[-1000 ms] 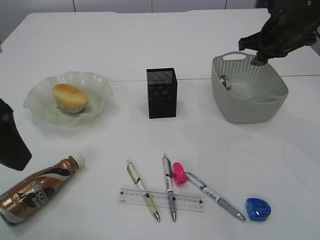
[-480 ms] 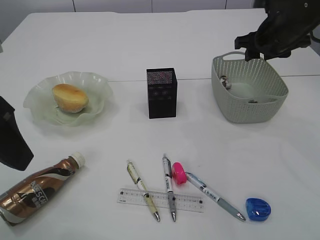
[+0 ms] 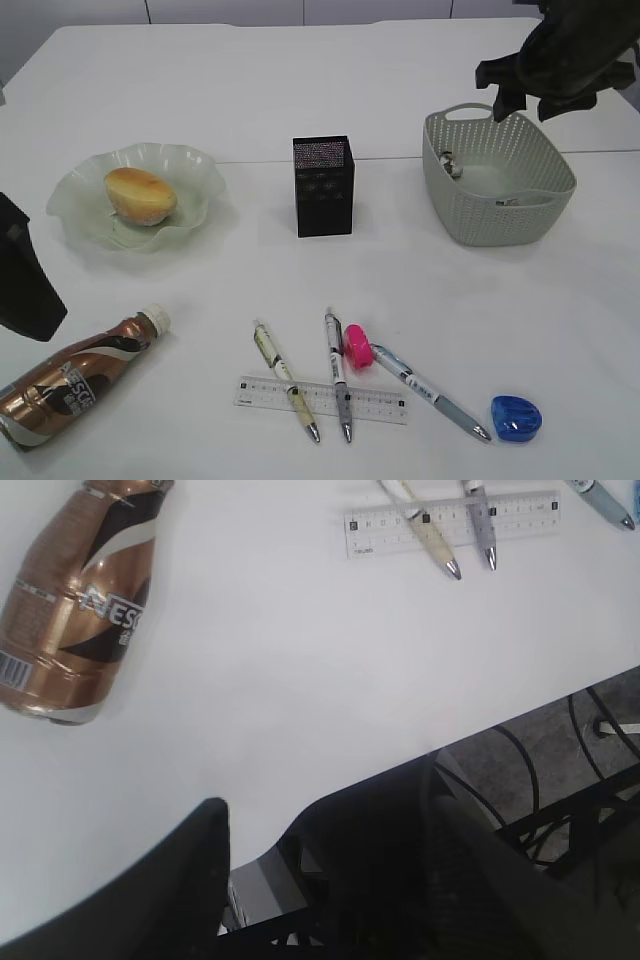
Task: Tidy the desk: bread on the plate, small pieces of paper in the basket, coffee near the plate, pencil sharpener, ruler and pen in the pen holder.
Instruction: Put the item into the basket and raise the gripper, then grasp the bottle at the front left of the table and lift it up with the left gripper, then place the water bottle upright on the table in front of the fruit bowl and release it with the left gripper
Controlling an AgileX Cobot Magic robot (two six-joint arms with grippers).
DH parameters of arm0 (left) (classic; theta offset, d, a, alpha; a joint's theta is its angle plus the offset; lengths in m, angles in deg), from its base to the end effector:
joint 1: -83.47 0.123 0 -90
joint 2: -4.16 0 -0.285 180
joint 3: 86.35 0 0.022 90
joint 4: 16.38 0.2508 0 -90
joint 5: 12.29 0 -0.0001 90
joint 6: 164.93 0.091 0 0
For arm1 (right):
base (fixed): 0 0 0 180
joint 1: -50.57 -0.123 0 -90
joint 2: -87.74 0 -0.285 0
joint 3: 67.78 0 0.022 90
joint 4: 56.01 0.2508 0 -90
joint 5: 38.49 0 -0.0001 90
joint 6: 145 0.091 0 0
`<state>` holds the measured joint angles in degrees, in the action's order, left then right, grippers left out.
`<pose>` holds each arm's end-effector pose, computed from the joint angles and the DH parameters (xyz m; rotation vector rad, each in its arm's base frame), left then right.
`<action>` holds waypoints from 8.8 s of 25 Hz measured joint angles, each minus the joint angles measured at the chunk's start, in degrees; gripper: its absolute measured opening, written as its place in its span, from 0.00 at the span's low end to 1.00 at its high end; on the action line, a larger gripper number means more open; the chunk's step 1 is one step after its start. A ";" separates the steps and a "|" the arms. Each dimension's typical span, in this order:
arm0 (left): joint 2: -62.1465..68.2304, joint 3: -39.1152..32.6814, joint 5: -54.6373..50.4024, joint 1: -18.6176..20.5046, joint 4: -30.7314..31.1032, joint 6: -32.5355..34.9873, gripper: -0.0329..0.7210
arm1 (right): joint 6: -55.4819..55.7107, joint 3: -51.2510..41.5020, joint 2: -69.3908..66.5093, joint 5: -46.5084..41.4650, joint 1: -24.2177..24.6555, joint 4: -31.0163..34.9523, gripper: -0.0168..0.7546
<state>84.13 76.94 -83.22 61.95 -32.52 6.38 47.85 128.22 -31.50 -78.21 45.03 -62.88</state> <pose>0.1976 -0.1036 0.3108 0.2377 2.9581 -0.4820 0.4418 0.0359 0.2634 0.0758 2.4866 0.0010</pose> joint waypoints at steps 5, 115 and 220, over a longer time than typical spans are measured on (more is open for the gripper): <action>0.00 0.00 0.00 0.00 1.55 0.00 0.64 | -1.16 1.48 3.17 -7.66 0.00 1.15 0.60; 50.30 15.70 2.56 -0.40 23.37 11.08 0.66 | -9.81 -33.95 57.65 -32.19 -2.29 7.43 0.60; 40.55 -35.24 137.41 -0.54 -2.55 7.43 0.68 | -9.81 -34.00 58.36 -30.41 -2.29 -1.92 0.60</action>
<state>124.67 41.70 54.19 61.42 -35.07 13.81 38.03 94.21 26.86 -108.61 42.74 -64.79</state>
